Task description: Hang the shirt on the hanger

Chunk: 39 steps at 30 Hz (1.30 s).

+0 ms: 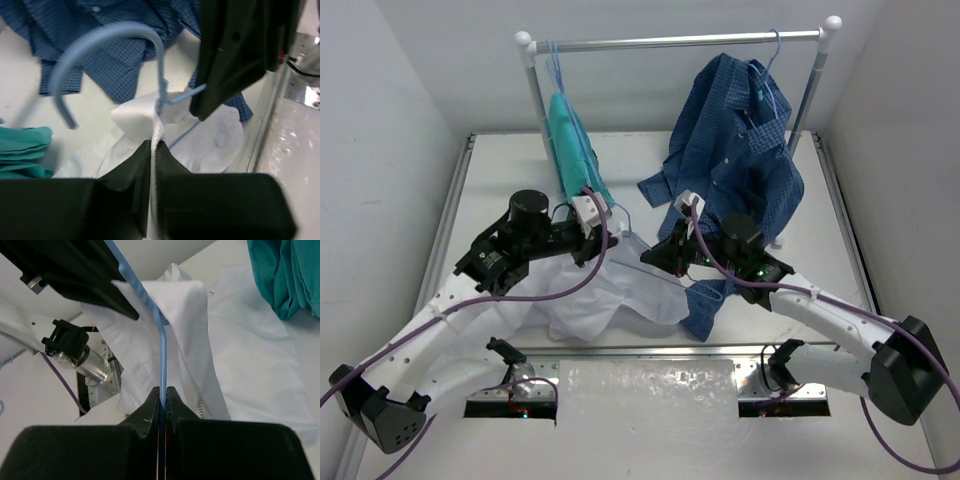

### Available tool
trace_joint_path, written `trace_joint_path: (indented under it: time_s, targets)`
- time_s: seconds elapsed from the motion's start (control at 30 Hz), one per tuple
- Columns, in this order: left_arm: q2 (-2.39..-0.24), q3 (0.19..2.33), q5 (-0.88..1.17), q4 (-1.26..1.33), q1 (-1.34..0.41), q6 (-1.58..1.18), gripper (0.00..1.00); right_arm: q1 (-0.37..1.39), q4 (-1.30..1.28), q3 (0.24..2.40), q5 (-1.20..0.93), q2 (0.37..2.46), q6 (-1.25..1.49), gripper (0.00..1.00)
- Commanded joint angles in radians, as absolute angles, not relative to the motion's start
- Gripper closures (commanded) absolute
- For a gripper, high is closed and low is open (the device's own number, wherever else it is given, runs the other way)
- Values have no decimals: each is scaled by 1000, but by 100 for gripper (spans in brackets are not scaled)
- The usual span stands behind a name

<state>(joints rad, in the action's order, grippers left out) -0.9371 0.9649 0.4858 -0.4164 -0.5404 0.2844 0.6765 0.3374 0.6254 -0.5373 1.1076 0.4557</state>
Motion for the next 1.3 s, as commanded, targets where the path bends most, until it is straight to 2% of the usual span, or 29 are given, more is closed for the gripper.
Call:
trace_joint_path:
  time_s: [0.0, 0.07, 0.1, 0.17, 0.2, 0.27, 0.33, 0.43, 0.5, 0.63, 0.83, 0.87, 1.03, 1.1, 1.17, 1.27]
  targets:
    - [-934, 960, 603, -428, -551, 304, 88, 675, 538, 591, -580, 1126, 492, 100]
    - [-946, 994, 638, -477, -551, 339, 73, 673, 564, 563, -587, 1135, 494, 100]
    - [-954, 1011, 650, -501, -551, 366, 60, 670, 572, 554, -588, 1137, 494, 100]
    - [-953, 1060, 666, -592, -551, 460, 47, 666, 597, 526, -594, 1144, 497, 100]
    - [-951, 1075, 657, -619, -551, 495, 34, 664, 601, 520, -595, 1149, 492, 100]
    - [-942, 1117, 635, -689, -551, 574, 24, 666, 623, 499, -603, 1164, 477, 100]
    - [-925, 1146, 572, -718, -549, 598, 23, 664, 670, 474, -600, 1173, 476, 100]
    - [-907, 1180, 443, -726, -549, 655, 30, 664, 712, 457, -604, 1193, 479, 100]
    - [-907, 1137, 326, -729, -551, 714, 31, 664, 729, 451, -610, 1206, 480, 100]
    - [-922, 933, 212, -642, -549, 857, 26, 666, 761, 439, -624, 1212, 476, 100]
    - [-989, 847, 274, -422, -538, 894, 14, 666, 709, 446, -634, 1181, 450, 100]
    - [-1014, 847, 284, -401, -538, 893, 9, 667, 692, 449, -632, 1175, 440, 100]
    - [-1092, 830, 362, -348, -538, 905, 8, 669, 638, 453, -653, 1140, 420, 100]
    - [-1106, 807, 397, -339, -538, 928, 11, 669, 626, 456, -663, 1132, 419, 100]
    - [-1115, 792, 452, -325, -538, 946, 25, 669, 618, 459, -678, 1129, 414, 100]
    - [-1121, 775, 556, -304, -541, 921, 35, 669, 563, 480, -686, 1134, 382, 100]
